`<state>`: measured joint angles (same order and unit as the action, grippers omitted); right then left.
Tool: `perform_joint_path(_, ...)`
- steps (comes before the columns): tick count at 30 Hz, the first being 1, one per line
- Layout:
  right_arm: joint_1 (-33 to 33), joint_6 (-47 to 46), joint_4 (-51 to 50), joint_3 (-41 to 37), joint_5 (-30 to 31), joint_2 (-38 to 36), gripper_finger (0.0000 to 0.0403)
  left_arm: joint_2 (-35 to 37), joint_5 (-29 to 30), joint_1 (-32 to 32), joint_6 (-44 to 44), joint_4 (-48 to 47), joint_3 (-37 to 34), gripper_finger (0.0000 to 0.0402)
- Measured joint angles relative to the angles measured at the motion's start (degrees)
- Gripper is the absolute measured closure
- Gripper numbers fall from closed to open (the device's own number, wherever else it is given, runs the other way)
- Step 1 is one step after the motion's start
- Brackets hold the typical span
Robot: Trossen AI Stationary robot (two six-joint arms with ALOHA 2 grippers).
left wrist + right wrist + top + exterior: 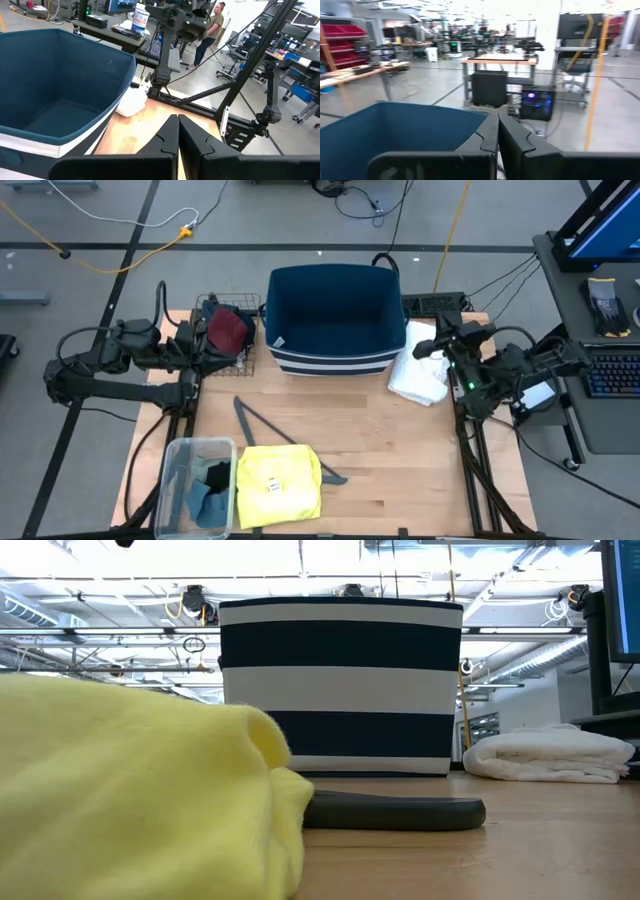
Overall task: Pick & Place Cloths
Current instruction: Put the white blouse into the blue laundry bin
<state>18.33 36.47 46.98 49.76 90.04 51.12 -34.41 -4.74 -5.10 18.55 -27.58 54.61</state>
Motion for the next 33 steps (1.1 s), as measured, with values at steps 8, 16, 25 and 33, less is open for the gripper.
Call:
perform_joint_path(8,-9.4,4.9,0.0,0.0,0.0,-3.5,0.0403,0.0,-1.3,0.0,0.1,-0.5,0.0,0.0398)
perform_joint_path(16,-15.6,8.6,-0.4,0.0,-0.1,-6.3,0.0403,0.0,-0.9,0.0,-3.7,-0.7,0.0,0.0398)
perform_joint_path(25,-21.3,12.9,-2.0,0.0,-12.3,-5.3,0.0403,0.6,0.3,-0.1,-9.2,4.4,-5.9,0.0396)
perform_joint_path(33,-24.0,11.9,-4.5,0.0,-14.9,-5.6,0.0403,5.9,0.4,-0.1,-9.2,14.4,-16.4,0.0397)
